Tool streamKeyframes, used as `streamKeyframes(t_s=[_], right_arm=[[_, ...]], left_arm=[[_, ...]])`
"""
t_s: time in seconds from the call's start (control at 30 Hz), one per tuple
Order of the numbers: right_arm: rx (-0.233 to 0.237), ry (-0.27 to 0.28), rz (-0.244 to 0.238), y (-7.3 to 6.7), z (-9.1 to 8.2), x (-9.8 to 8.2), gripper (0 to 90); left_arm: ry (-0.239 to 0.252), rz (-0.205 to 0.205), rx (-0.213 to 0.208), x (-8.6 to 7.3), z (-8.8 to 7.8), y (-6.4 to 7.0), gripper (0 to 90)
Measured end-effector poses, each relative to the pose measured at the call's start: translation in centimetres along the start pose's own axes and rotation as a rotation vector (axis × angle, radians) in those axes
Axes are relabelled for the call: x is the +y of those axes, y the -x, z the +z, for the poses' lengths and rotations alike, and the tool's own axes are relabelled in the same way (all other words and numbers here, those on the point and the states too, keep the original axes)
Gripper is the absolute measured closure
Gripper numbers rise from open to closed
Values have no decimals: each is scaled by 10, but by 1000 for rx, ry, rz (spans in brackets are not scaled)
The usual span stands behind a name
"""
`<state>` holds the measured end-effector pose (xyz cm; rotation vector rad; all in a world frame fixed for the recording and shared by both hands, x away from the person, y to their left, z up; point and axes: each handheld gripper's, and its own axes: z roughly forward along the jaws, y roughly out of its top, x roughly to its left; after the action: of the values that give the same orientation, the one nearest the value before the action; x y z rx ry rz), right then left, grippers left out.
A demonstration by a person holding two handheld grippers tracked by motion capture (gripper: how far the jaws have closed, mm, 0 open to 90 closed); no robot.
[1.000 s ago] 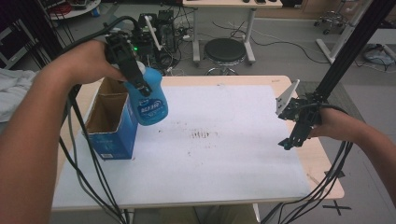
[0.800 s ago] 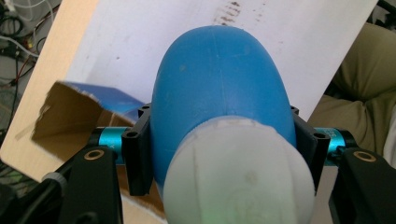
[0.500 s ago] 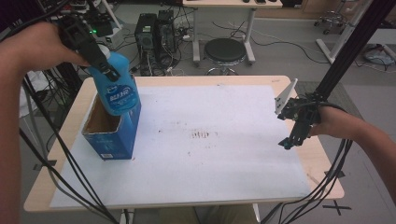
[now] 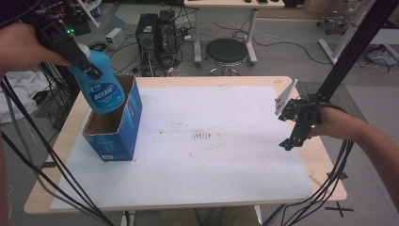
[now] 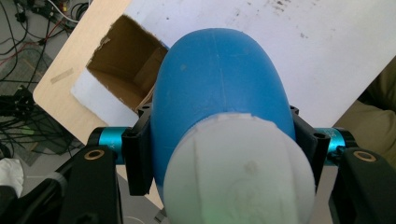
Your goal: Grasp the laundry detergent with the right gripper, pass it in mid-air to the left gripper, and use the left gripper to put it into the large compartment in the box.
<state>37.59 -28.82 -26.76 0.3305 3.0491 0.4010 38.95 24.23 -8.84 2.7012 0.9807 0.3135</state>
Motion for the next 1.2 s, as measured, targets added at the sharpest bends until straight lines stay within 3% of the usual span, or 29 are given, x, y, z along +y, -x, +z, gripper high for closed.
streamKeyframes(t_s=[0.4, 0.67, 0.7, 0.9, 1.2], right_arm=[[6, 2, 15, 1, 6, 1, 9], [15, 5, 19, 1, 10, 1, 9], [18, 2, 19, 1, 11, 1, 10], [22, 7, 20, 1, 17, 1, 9], [24, 5, 23, 2, 20, 2, 9]], left_arm=[[-21, 8, 3, -13, 35, -11, 377], [-50, 20, -18, -21, 71, -15, 377], [-60, 22, -22, -24, 83, -15, 377], [-68, 30, -16, -34, 117, -15, 377], [-98, 54, -36, -41, 154, -14, 377]])
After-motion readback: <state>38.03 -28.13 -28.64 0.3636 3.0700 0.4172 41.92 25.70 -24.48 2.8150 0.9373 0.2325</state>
